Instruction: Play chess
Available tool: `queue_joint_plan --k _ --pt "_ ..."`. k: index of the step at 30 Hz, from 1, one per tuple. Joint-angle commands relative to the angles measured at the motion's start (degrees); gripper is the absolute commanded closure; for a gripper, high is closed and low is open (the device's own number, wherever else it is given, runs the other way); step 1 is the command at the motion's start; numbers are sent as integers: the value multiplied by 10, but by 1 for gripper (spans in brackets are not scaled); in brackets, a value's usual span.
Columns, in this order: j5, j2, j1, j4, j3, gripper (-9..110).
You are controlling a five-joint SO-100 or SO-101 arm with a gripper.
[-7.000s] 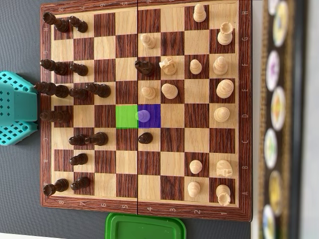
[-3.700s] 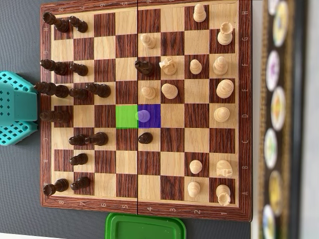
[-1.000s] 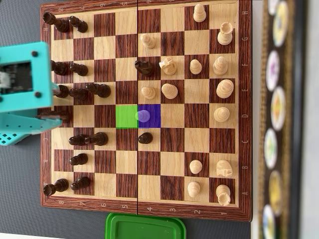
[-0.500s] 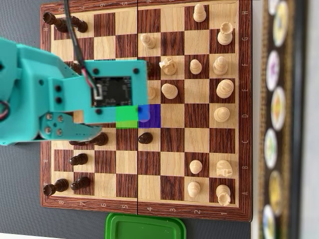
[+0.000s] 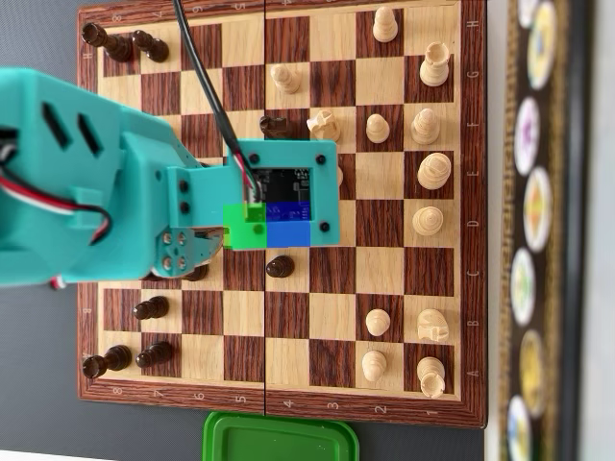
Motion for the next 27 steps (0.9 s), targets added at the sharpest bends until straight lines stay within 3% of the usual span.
queue_joint_plan --k 1,27 --pt "-1 -15 5 -1 -27 91" --pt "0 -143 2 -4 -105 87"
